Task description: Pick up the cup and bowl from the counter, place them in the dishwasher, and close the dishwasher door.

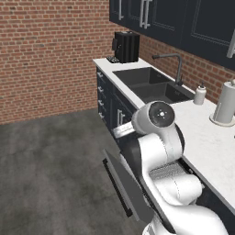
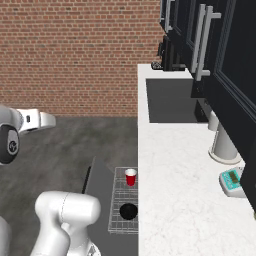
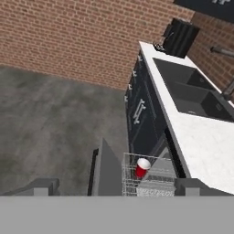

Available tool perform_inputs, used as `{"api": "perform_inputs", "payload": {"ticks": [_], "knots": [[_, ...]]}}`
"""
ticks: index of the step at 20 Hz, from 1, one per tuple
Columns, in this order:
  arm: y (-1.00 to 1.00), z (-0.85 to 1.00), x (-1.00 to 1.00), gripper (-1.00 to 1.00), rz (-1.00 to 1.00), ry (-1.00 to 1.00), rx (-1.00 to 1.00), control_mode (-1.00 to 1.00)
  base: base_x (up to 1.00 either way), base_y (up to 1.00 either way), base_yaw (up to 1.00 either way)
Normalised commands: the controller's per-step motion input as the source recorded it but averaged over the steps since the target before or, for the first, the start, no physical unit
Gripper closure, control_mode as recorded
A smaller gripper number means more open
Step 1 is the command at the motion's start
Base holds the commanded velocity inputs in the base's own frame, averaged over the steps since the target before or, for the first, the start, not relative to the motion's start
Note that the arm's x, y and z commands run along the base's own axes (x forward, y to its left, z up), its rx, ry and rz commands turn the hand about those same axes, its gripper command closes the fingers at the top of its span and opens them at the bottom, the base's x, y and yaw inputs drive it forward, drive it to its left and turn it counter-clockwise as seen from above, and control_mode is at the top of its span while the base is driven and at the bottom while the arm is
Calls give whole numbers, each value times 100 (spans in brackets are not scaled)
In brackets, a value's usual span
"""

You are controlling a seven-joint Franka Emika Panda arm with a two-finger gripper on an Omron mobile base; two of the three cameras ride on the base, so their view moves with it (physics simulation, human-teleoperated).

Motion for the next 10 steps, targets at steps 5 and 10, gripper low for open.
{"api": "perform_inputs", "payload": {"ticks": [5,10], "knots": [[74,-14,0,-100,0,17,-12,-100,0,0,0],[45,-35,0,-100,0,18,-12,-100,0,0,0]]}}
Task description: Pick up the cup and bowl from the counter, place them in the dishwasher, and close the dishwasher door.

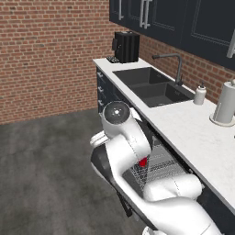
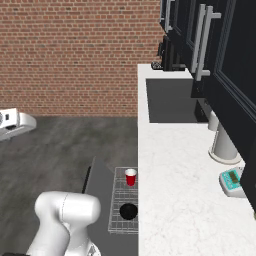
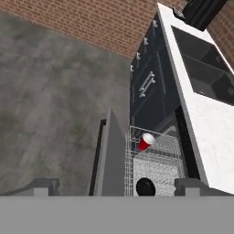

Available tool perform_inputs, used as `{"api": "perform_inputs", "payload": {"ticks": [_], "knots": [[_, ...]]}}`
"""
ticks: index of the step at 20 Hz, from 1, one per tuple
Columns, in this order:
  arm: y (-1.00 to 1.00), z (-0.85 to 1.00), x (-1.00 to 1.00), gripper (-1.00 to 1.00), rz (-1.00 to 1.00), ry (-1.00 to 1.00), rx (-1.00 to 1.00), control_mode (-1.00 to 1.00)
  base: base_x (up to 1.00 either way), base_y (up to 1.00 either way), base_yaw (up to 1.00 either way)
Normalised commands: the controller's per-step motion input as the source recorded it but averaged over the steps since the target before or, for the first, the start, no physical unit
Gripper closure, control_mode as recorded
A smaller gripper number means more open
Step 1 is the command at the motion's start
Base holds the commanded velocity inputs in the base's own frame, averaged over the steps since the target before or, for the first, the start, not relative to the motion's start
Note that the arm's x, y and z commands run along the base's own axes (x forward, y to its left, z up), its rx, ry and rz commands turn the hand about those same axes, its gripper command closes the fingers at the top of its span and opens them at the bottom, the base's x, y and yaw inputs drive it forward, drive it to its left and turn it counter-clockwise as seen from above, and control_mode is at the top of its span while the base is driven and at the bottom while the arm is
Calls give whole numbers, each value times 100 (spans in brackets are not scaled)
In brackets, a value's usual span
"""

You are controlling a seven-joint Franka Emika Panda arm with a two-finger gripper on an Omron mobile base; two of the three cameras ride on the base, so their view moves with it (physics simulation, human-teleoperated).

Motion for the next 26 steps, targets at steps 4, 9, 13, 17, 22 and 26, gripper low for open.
{"api": "perform_inputs", "payload": {"ticks": [4,9,13,17,22,26], "knots": [[28,-36,0,-100,0,18,-15,-100,0,0,0],[24,-42,0,-100,0,21,-20,-100,0,0,0],[11,-54,0,-100,0,18,-23,-100,0,0,0],[0,-71,0,-100,0,12,-27,-100,0,0,0],[1,-84,16,-100,-2,8,-30,-100,0,0,0],[0,-88,39,-100,-2,4,-26,-100,0,0,0]]}}
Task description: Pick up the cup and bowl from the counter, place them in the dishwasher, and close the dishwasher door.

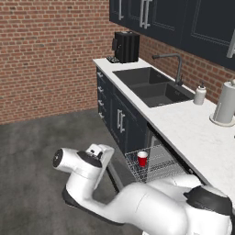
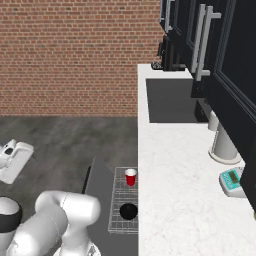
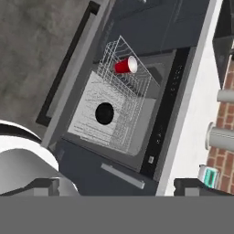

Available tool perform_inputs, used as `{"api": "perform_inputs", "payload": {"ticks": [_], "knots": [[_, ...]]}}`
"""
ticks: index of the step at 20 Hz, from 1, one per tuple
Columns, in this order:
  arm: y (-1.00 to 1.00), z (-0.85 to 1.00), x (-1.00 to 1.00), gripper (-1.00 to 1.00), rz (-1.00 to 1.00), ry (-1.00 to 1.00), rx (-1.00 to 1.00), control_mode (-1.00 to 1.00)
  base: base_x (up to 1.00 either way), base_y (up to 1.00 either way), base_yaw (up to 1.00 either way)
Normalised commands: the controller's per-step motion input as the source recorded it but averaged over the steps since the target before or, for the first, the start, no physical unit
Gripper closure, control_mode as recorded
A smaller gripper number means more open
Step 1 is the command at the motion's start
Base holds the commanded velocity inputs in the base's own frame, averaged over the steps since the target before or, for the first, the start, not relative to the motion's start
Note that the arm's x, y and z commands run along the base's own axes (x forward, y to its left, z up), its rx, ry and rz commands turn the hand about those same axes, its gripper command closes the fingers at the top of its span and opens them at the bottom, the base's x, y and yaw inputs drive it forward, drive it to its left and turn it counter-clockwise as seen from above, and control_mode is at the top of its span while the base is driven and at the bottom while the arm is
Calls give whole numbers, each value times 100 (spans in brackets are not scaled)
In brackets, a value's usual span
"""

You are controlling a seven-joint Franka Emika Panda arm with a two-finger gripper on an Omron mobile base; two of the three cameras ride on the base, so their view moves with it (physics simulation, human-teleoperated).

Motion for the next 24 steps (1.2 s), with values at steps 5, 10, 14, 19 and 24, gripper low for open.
{"api": "perform_inputs", "payload": {"ticks": [5,10,14,19,24], "knots": [[0,-84,48,-100,-2,4,-23,-100,0,0,0],[0,-69,54,-100,-2,1,-16,-100,0,0,0],[0,-64,47,-100,0,2,-9,-100,0,0,0],[7,-61,41,-100,-3,2,-11,-100,0,0,0],[10,-58,29,-100,-17,0,-6,-100,0,0,0]]}}
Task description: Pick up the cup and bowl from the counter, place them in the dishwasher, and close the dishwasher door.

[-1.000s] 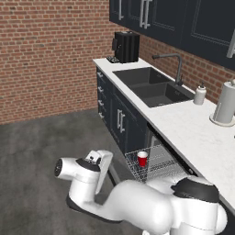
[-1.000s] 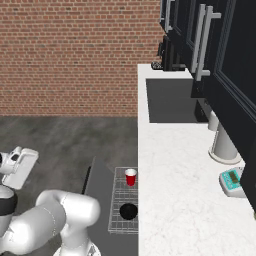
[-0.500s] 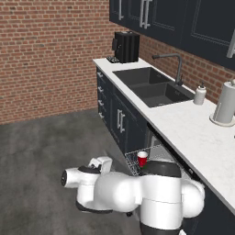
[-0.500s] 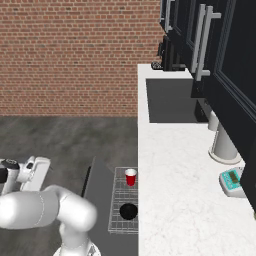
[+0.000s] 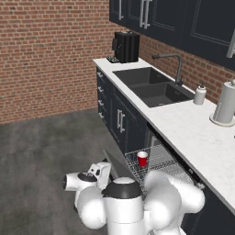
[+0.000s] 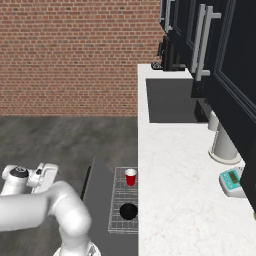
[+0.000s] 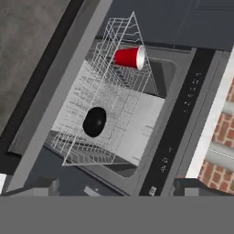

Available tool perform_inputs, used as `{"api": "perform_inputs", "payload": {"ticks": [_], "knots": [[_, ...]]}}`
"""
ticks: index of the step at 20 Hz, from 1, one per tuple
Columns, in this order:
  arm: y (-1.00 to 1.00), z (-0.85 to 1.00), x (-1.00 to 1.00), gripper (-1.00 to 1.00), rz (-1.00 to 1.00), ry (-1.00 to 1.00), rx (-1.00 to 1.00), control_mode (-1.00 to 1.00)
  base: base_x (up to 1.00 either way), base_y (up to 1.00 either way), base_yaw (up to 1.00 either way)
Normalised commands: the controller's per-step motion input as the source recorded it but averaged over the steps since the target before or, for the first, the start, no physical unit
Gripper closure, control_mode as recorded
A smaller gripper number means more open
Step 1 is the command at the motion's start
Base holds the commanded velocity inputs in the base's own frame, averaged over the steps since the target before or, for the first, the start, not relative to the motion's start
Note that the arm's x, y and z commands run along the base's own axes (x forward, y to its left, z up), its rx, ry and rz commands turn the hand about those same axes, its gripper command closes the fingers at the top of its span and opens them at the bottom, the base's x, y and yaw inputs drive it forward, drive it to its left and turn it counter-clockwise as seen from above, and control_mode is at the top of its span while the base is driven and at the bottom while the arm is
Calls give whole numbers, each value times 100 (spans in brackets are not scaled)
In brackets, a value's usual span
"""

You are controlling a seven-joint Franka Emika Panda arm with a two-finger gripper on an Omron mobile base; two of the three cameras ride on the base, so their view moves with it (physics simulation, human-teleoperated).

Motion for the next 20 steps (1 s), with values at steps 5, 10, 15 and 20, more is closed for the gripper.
{"api": "perform_inputs", "payload": {"ticks": [5,10,15,20], "knots": [[16,-47,32,-100,-28,0,-12,-100,0,0,0],[0,-39,49,-100,-15,1,-12,-100,0,0,0],[-1,-34,41,-100,0,15,-9,-100,0,0,0],[2,-34,15,-100,7,28,-15,-100,0,0,0]]}}
